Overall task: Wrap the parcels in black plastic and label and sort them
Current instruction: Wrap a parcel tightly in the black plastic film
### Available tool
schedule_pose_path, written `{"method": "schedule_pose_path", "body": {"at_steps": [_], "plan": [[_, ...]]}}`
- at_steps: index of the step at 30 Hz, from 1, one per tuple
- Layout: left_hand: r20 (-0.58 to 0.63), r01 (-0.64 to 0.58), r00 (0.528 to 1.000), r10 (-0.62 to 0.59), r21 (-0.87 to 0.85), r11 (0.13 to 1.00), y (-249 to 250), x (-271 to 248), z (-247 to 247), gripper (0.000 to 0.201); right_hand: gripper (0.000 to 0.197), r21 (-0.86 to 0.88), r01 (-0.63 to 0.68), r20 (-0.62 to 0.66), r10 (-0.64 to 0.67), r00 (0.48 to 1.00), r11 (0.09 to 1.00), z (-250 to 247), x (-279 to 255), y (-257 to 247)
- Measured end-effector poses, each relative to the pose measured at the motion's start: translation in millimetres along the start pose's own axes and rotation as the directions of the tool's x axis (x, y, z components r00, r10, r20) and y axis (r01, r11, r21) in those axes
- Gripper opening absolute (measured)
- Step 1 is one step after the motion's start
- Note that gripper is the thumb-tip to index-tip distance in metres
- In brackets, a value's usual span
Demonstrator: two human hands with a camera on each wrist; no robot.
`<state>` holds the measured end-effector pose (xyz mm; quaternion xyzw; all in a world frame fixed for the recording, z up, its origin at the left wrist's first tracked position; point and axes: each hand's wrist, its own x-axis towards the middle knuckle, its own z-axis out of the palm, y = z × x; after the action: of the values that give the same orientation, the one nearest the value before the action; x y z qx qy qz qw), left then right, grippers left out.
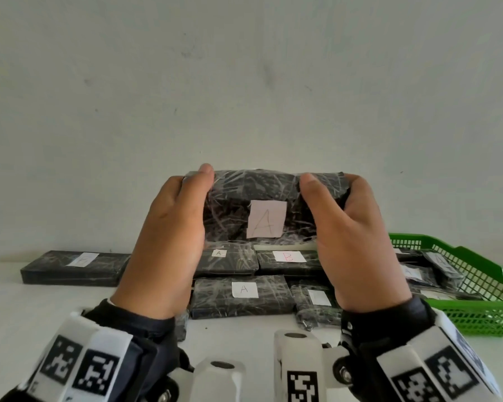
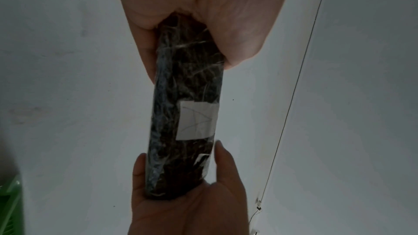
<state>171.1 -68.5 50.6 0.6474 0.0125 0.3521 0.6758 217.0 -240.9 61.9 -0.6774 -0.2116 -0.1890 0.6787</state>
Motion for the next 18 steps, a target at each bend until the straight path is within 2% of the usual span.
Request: {"method": "schedule_pose_path", "body": {"at_steps": [4,6,8,11,15,18], "plan": [[0.010,-0.005,1.000,0.005,-0.021,1.000,-1.9,6.8,-6.9,0.058,0.023,0.074,-0.054,0.034,0.051,0.998,0.996,-1.6,-2.1,-2.9],[0.000,0.008,1.000,-0.008,-0.027,1.000,-1.3,8.4,-9.7,0.053,0.024,0.058,-0.025,0.056,0.022,0.998,0.998,-1.6,-2.9,-2.3],[-0.011,0.025,1.000,-0.026,-0.041,0.999,-0.3,7.4,-11.1,0.058,0.027,0.024,0.004,0.062,-0.006,0.998,1.000,-0.4,-2.9,-2.2],[0.002,0.020,1.000,-0.020,-0.021,1.000,-0.9,6.4,-9.5,0.067,0.029,0.042,-0.036,0.051,0.034,0.998,0.998,-2.1,-2.0,-1.1],[0.013,0.034,0.999,-0.034,-0.038,0.999,2.7,2.9,-5.3,0.059,0.030,0.055,-0.067,0.019,0.066,0.998,0.996,0.4,-0.9,0.9],[0.044,-0.018,0.999,0.018,0.000,1.000,2.7,-0.4,-3.0,0.072,0.024,0.095,-0.128,-0.006,0.129,0.992,0.987,1.1,0.1,1.5]]}}
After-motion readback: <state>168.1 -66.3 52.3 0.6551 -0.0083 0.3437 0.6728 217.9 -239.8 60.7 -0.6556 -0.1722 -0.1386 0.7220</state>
